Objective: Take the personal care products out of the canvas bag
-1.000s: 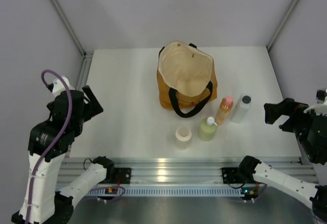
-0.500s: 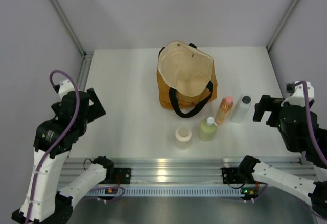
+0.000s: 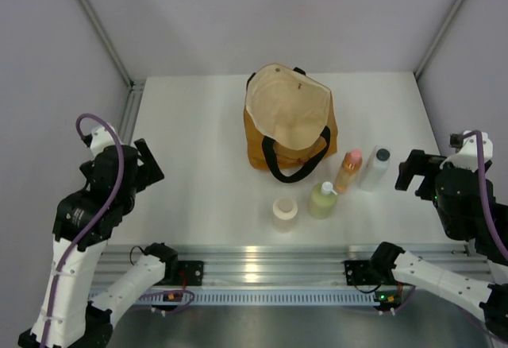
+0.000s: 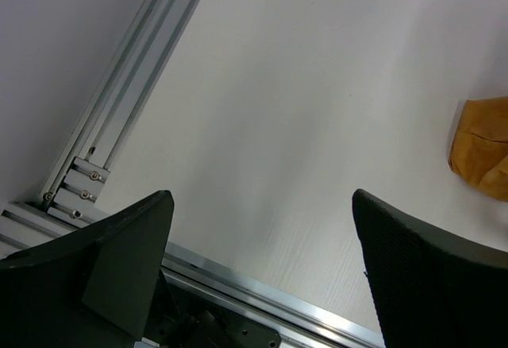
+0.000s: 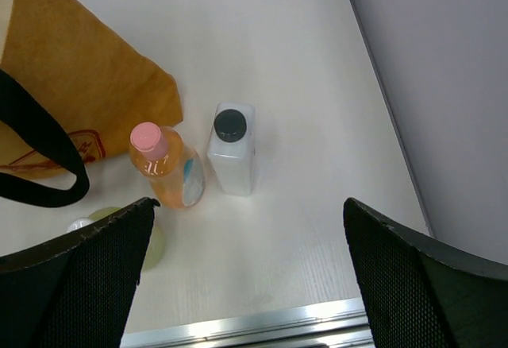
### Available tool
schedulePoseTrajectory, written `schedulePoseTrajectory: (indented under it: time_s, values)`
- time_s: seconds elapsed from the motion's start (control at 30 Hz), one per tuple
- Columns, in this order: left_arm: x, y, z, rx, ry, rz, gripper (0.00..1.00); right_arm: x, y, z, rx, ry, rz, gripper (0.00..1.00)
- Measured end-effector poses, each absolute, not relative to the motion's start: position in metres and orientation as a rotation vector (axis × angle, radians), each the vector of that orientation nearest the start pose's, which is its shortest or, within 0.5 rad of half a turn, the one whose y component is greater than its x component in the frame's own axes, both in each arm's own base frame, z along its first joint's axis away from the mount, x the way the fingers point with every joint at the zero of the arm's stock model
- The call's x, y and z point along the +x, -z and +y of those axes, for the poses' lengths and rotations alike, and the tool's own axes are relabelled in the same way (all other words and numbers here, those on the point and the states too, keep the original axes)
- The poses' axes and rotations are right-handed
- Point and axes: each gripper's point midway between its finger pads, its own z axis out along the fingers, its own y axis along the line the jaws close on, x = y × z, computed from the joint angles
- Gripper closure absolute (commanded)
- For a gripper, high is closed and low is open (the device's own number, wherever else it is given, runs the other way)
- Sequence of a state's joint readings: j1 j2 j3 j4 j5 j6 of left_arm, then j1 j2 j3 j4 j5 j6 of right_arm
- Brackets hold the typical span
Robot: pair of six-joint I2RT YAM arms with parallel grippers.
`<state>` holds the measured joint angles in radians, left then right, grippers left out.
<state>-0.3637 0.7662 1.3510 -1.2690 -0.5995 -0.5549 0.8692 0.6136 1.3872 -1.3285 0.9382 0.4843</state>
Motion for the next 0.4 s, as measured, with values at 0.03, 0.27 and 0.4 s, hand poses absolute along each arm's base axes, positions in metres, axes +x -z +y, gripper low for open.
schedulePoseTrajectory:
  time_s: [0.03,0.27,0.4]
  values:
    - [0.1774,-0.3083,0.0191,-0.507,-0.139,2.060,0.02,0.1526,-0.3464,-0.0210,0.158,0.084,1.882,0.00]
    - [0.1814,-0.3089,0.0176,-0.508,-0.135,2.055,0.02,0.1536,-0.3411,-0.0204,0.158,0.098,1.891,0.00]
    - [0.1833,-0.3101,0.0169,-0.506,-0.132,2.049,0.02,0.1541,-0.3385,-0.0200,0.156,0.105,1.896,0.01]
